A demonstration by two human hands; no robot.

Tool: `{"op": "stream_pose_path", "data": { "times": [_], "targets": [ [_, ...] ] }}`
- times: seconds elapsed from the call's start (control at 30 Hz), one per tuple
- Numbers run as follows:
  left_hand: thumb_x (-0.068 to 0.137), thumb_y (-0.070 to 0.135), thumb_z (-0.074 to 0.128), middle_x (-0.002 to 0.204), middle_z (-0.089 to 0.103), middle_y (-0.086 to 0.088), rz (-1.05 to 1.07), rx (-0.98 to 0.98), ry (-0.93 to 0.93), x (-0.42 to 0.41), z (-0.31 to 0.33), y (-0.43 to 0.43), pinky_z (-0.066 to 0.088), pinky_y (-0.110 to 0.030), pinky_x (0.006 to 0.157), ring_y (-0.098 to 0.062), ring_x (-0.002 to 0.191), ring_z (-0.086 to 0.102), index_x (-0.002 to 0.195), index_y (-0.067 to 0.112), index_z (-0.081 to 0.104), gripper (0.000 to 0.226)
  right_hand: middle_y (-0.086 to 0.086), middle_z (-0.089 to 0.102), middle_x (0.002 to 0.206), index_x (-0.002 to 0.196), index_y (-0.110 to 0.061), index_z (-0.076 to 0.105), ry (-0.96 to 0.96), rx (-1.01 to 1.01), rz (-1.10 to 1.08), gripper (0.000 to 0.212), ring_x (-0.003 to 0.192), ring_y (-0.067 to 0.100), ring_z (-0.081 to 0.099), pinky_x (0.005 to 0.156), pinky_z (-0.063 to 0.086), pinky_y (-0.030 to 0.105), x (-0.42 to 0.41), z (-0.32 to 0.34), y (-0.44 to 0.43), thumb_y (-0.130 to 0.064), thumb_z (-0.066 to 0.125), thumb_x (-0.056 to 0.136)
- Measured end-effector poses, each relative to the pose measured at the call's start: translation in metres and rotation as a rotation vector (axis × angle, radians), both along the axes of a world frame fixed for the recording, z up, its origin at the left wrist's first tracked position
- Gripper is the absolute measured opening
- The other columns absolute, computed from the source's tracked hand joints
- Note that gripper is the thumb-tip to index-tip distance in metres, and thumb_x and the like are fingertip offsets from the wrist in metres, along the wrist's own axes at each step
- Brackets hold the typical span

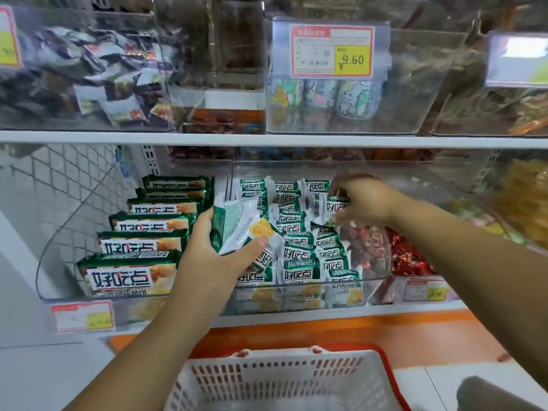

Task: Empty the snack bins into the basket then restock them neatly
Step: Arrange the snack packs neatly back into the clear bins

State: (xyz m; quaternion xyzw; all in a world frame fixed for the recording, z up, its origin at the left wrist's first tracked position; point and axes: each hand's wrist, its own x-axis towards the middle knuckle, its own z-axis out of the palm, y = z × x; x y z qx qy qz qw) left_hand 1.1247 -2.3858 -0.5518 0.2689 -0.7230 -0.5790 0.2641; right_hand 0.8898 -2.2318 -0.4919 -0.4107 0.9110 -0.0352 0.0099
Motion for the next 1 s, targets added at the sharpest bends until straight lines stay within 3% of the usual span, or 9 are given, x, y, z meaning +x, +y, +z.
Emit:
{"op": "stream_pose_path", "data": {
  "times": [0.1, 0.23, 0.33, 0.67, 0.77, 0.83, 0.9, 0.97, 1.0],
  "targets": [
    [0.048, 0.075, 0.076, 0.123, 0.063, 0.017, -0.002, -0.010, -0.014, 0.000, 0.000, -0.003, 0.054, -0.044, 0.093, -0.016, 0.111, 0.064, 0.135, 0.049, 0.039, 0.099, 0.003, 0.060, 0.125, 0.127, -0.027, 0.053, 0.004, 0.096, 0.075, 0.051, 0.104, 0.022, 0.058, 0.092, 0.049, 0.034, -0.008, -0.011, -0.011, -0.031, 0.074, 0.081],
    [0.056, 0.063, 0.078, 0.110, 0.068, 0.021, -0.022, 0.006, 0.007, -0.001, 0.002, -0.004, 0.057, -0.042, 0.088, -0.011, 0.102, 0.067, 0.129, 0.047, 0.047, 0.081, 0.004, 0.058, 0.126, 0.128, -0.025, 0.051, 0.033, 0.159, 0.113, 0.053, 0.106, 0.022, 0.057, 0.094, 0.047, 0.034, -0.010, -0.022, -0.021, -0.029, 0.074, 0.081],
    [0.067, 0.048, 0.081, 0.102, 0.070, 0.020, -0.022, 0.017, 0.021, -0.002, 0.004, -0.004, 0.059, -0.039, 0.083, -0.007, 0.094, 0.069, 0.126, 0.044, 0.050, 0.067, 0.008, 0.048, 0.139, 0.134, -0.023, 0.047, -0.016, 0.103, 0.070, 0.061, 0.117, 0.026, 0.052, 0.098, 0.042, 0.032, -0.016, -0.020, -0.018, -0.029, 0.076, 0.080],
    [0.063, 0.058, 0.081, 0.114, 0.068, 0.016, -0.049, 0.021, 0.003, 0.000, 0.004, -0.005, 0.058, -0.041, 0.086, -0.012, 0.102, 0.068, 0.134, 0.042, 0.045, 0.080, 0.001, 0.047, 0.145, 0.141, -0.032, 0.042, 0.002, 0.167, 0.055, 0.064, 0.121, 0.024, 0.053, 0.099, 0.047, 0.036, -0.026, -0.028, -0.028, -0.030, 0.071, 0.084],
    [0.071, 0.038, 0.082, 0.109, 0.071, 0.012, -0.078, 0.116, 0.050, 0.002, 0.008, -0.001, 0.061, -0.037, 0.078, -0.010, 0.093, 0.071, 0.133, 0.035, 0.049, 0.070, 0.003, 0.052, 0.142, 0.138, -0.024, 0.049, -0.025, -0.030, 0.009, 0.051, 0.123, 0.022, 0.053, 0.102, 0.043, 0.032, -0.008, -0.019, -0.018, -0.029, 0.066, 0.090],
    [0.066, 0.038, 0.083, 0.114, 0.070, 0.008, -0.121, 0.209, 0.069, 0.003, 0.010, 0.003, 0.061, -0.036, 0.077, -0.013, 0.095, 0.072, 0.137, 0.032, 0.047, 0.080, -0.004, 0.064, 0.124, 0.123, -0.025, 0.060, -0.182, -0.384, -0.032, 0.031, 0.111, 0.013, 0.060, 0.089, 0.046, 0.023, 0.027, -0.008, -0.005, -0.031, 0.062, 0.092],
    [0.064, 0.037, 0.083, 0.115, 0.070, 0.005, -0.151, 0.268, 0.081, 0.003, 0.011, 0.007, 0.060, -0.034, 0.074, -0.014, 0.094, 0.072, 0.137, 0.030, 0.047, 0.082, -0.009, 0.070, 0.104, 0.109, -0.029, 0.065, -0.546, -0.607, 0.020, 0.023, 0.096, 0.008, 0.066, 0.081, 0.051, 0.019, 0.077, 0.000, 0.005, -0.038, 0.063, 0.088],
    [0.069, 0.032, 0.081, 0.110, 0.072, 0.004, -0.174, 0.291, 0.100, 0.003, 0.013, 0.013, 0.059, -0.030, 0.069, -0.013, 0.090, 0.073, 0.133, 0.028, 0.050, 0.071, -0.002, 0.068, 0.105, 0.108, -0.031, 0.064, -0.797, -0.630, 0.090, 0.036, 0.092, 0.016, 0.067, 0.087, 0.055, 0.032, 0.114, -0.004, 0.009, -0.048, 0.069, 0.076],
    [0.068, 0.036, 0.081, 0.110, 0.072, 0.004, -0.179, 0.294, 0.096, 0.003, 0.013, 0.015, 0.058, -0.029, 0.068, -0.013, 0.089, 0.073, 0.135, 0.028, 0.049, 0.074, 0.002, 0.065, 0.108, 0.107, -0.033, 0.063, -0.818, -0.641, 0.104, 0.041, 0.091, 0.021, 0.065, 0.091, 0.054, 0.040, 0.125, -0.010, 0.008, -0.049, 0.073, 0.071]
  ]
}}
